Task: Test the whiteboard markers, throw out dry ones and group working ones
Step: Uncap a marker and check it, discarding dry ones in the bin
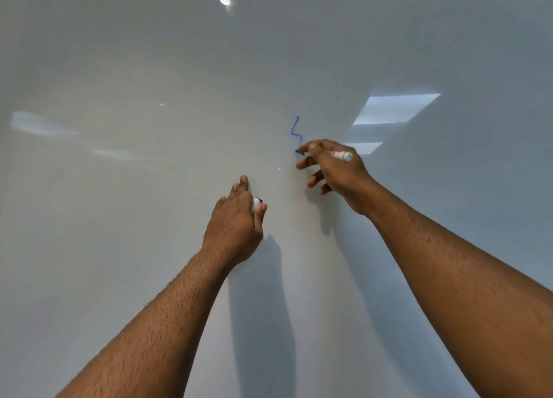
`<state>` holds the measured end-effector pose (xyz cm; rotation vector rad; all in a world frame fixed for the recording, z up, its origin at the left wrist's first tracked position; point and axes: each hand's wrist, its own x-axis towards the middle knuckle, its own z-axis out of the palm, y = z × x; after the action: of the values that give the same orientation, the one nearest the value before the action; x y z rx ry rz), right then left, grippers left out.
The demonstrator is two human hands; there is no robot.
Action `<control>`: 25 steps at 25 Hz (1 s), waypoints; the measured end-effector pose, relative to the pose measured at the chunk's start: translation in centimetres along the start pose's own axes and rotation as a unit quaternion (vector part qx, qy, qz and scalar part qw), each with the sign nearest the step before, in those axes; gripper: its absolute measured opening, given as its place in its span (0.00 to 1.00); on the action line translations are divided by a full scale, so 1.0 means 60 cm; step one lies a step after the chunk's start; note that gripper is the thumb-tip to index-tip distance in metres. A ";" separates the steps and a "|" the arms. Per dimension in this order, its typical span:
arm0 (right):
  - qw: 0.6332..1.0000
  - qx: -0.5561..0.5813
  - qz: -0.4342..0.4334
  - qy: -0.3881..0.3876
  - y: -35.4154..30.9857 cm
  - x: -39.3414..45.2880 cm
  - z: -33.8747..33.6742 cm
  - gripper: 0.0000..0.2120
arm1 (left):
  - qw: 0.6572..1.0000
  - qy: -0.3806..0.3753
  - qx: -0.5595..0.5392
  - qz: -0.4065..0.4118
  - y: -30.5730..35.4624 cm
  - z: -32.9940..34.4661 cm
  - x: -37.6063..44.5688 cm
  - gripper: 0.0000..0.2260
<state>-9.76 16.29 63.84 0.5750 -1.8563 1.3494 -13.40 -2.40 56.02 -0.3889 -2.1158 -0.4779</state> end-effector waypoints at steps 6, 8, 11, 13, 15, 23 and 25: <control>0.999 -0.022 0.025 -0.031 0.053 -0.087 -0.001 0.12 | 1.000 0.000 -0.002 0.000 0.001 0.007 -0.002 0.24; 0.999 -0.020 0.033 -0.037 0.070 -0.116 0.000 0.12 | 1.000 0.001 0.000 0.001 0.001 0.007 -0.004 0.25; 0.998 -0.027 0.045 -0.040 0.103 -0.158 0.007 0.12 | 1.000 -0.003 -0.002 -0.005 0.002 0.007 -0.007 0.25; 0.997 -0.033 0.056 -0.045 0.128 -0.186 0.012 0.12 | 1.000 -0.006 0.004 -0.006 0.002 0.009 -0.007 0.25; 0.996 -0.032 0.066 -0.055 0.153 -0.212 0.017 0.13 | 1.000 -0.010 0.011 -0.006 0.001 0.008 -0.008 0.25; 0.985 -0.053 0.143 -0.080 0.243 -0.334 0.042 0.13 | 1.000 -0.016 -0.011 -0.019 -0.004 0.023 -0.044 0.24; 0.977 -0.081 0.166 -0.105 0.263 -0.373 0.050 0.13 | 0.999 -0.020 -0.017 -0.025 -0.009 0.034 -0.063 0.24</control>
<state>-8.43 17.23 36.35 0.3431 -2.2892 1.3689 -13.03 -2.26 51.70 -0.3685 -2.1628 -0.5401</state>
